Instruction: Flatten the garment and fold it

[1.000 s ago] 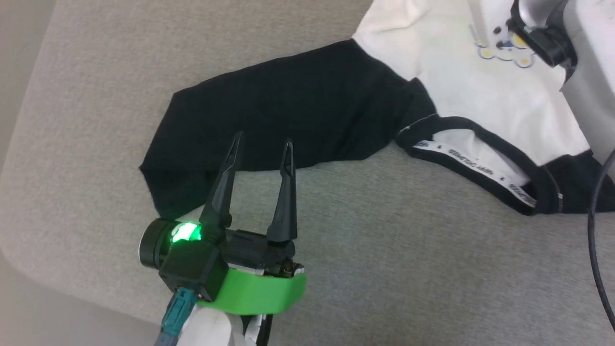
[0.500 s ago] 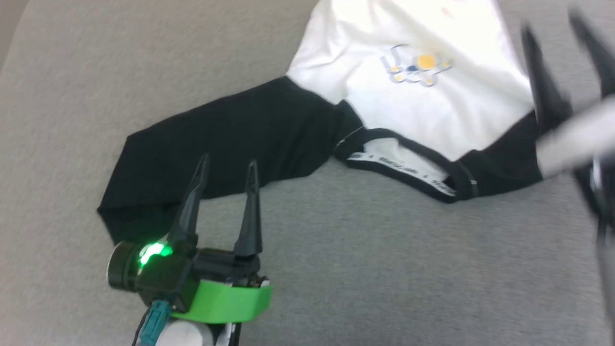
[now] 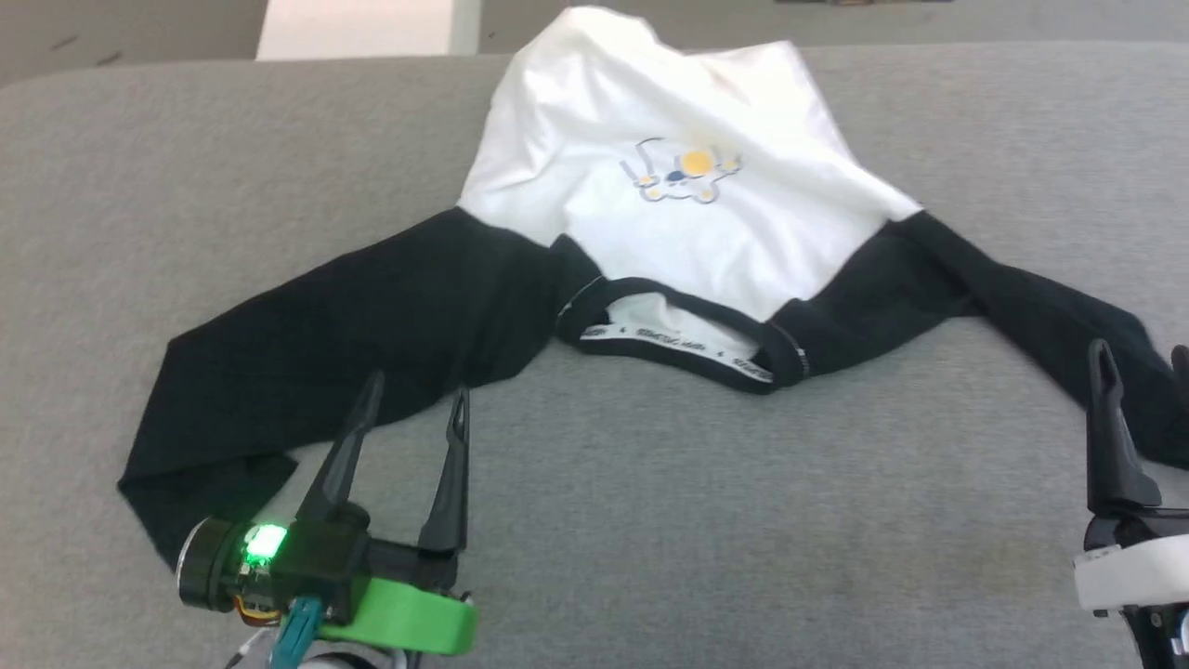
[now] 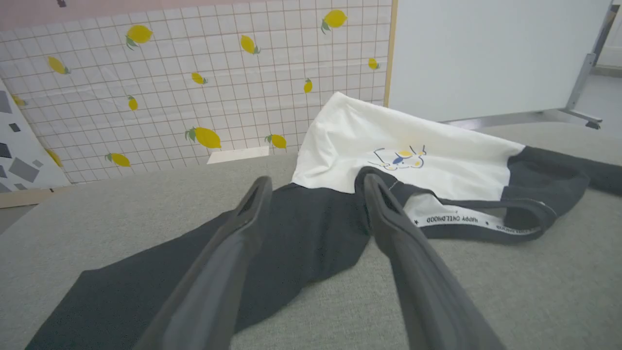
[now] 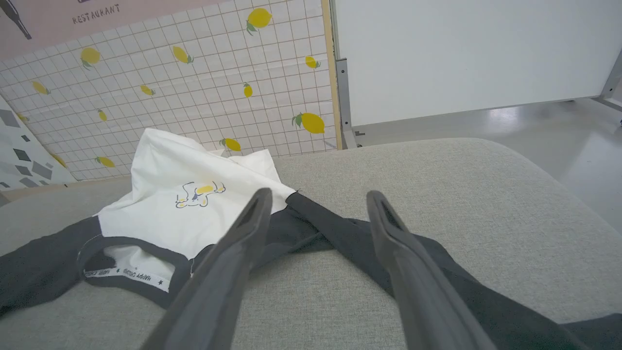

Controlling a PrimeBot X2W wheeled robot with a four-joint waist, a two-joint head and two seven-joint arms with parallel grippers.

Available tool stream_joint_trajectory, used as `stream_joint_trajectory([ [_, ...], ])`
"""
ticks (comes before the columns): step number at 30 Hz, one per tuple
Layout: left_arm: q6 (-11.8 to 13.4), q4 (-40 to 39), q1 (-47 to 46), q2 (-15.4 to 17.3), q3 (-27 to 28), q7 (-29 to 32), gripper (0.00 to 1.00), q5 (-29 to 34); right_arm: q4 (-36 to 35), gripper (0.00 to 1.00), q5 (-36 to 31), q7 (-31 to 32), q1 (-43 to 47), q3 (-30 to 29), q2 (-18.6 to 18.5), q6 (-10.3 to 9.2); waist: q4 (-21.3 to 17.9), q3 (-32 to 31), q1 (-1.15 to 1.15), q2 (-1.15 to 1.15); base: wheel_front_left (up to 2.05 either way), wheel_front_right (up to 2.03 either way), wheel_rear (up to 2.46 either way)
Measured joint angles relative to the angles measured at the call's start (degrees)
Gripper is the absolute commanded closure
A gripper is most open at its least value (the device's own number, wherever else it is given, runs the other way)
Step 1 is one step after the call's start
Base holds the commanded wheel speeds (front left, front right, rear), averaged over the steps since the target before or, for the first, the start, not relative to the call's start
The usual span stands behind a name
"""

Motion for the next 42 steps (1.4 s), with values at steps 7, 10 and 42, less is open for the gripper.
stream_joint_trajectory([
  [7,-3.7,4.0,-2.2,7.2,0.2,15.0,0.0,3.2,-2.5,0.0,0.3,1.2,0.0,-0.3,0.0,0.0,-1.1,0.1,0.0,0.0,0.0,0.0,0.0],
  [10,-6.1,6.1,-4.7,11.6,0.1,21.6,0.0,5.6,-3.3,0.0,0.3,2.0,0.0,0.1,0.0,0.0,-0.6,0.8,0.0,0.0,0.0,0.0,0.0],
  [42,-6.8,11.4,-14.0,13.0,-0.7,25.0,1.0,-3.4,-6.3,0.0,0.3,5.4,-0.4,1.6,0.0,0.0,0.9,4.4,0.0,0.0,0.0,0.0,0.0],
])
